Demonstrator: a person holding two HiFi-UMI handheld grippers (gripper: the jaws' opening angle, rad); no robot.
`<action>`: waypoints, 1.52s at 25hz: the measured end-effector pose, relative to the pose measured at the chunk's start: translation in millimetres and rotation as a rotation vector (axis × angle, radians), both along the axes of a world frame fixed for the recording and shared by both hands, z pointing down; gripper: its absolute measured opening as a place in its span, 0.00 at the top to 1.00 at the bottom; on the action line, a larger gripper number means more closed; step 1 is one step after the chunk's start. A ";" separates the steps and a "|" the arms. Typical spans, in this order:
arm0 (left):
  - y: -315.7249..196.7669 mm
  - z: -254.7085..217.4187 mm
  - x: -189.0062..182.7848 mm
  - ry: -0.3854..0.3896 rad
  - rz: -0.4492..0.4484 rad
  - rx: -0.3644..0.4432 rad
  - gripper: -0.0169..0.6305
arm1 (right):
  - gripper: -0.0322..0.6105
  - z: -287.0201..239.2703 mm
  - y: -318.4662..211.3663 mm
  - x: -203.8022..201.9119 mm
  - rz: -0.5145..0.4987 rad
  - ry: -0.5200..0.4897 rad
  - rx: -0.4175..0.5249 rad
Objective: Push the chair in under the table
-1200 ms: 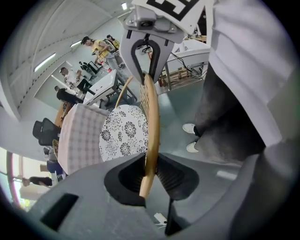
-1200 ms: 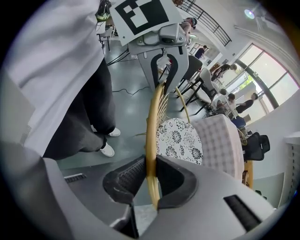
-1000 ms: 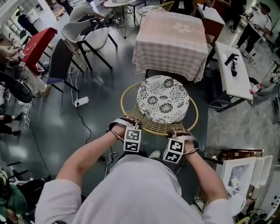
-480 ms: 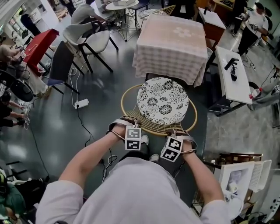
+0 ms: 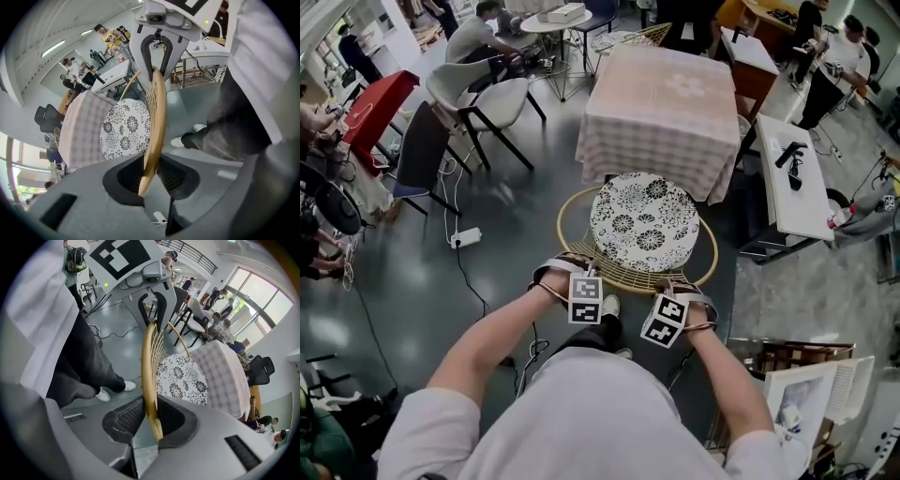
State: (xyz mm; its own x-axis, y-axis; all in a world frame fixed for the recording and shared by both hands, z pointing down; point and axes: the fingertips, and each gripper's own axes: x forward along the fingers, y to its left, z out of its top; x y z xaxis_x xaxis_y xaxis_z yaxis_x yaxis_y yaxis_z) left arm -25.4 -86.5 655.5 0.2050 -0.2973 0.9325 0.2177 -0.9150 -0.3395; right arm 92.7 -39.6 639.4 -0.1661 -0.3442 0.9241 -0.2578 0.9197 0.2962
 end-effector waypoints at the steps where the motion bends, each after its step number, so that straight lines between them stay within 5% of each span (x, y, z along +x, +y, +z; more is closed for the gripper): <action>1: -5.3 0.4 1.6 0.002 0.000 0.001 0.84 | 0.86 0.5 -5.3 1.8 -0.001 0.001 0.000; 38: -161.9 1.9 47.9 0.078 0.035 -0.042 0.85 | 0.84 5.3 -168.4 48.0 0.149 0.118 -0.025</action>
